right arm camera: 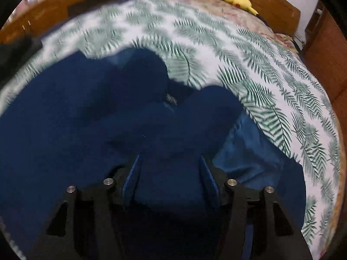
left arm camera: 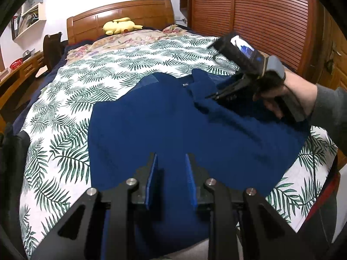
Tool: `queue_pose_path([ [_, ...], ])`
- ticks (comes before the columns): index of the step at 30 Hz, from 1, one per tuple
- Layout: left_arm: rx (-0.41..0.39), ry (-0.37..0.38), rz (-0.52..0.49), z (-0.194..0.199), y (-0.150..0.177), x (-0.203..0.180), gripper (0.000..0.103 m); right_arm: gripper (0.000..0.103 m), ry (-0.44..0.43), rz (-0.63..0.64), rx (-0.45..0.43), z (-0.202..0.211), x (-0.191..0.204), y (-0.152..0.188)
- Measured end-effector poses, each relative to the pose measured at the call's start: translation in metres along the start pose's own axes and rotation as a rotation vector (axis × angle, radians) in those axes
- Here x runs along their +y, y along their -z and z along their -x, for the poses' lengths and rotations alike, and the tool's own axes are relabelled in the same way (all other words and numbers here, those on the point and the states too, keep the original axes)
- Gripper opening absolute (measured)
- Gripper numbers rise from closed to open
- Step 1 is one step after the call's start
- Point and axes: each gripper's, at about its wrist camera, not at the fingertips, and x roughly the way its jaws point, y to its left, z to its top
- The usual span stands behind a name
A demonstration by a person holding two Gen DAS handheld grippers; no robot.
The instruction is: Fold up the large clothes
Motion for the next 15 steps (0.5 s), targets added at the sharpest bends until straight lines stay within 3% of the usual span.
queue_pose_path([
  [7,-0.003,0.005,-0.004,0.0,-0.002,-0.002,0.024,0.066,0.016,-0.036,-0.007,-0.006,-0.02,-0.004],
  [12,-0.002,0.003,-0.007,-0.001,-0.002,-0.003,0.024,0.066,-0.045,-0.065,0.02,-0.015,-0.028,-0.014],
  [14,0.002,0.001,-0.003,-0.001,-0.002,-0.002,0.024,0.052,-0.061,-0.032,0.034,-0.015,-0.021,-0.015],
  [15,0.002,0.0,-0.001,-0.001,-0.002,-0.001,0.024,0.029,-0.058,0.0,0.04,-0.013,-0.016,-0.016],
])
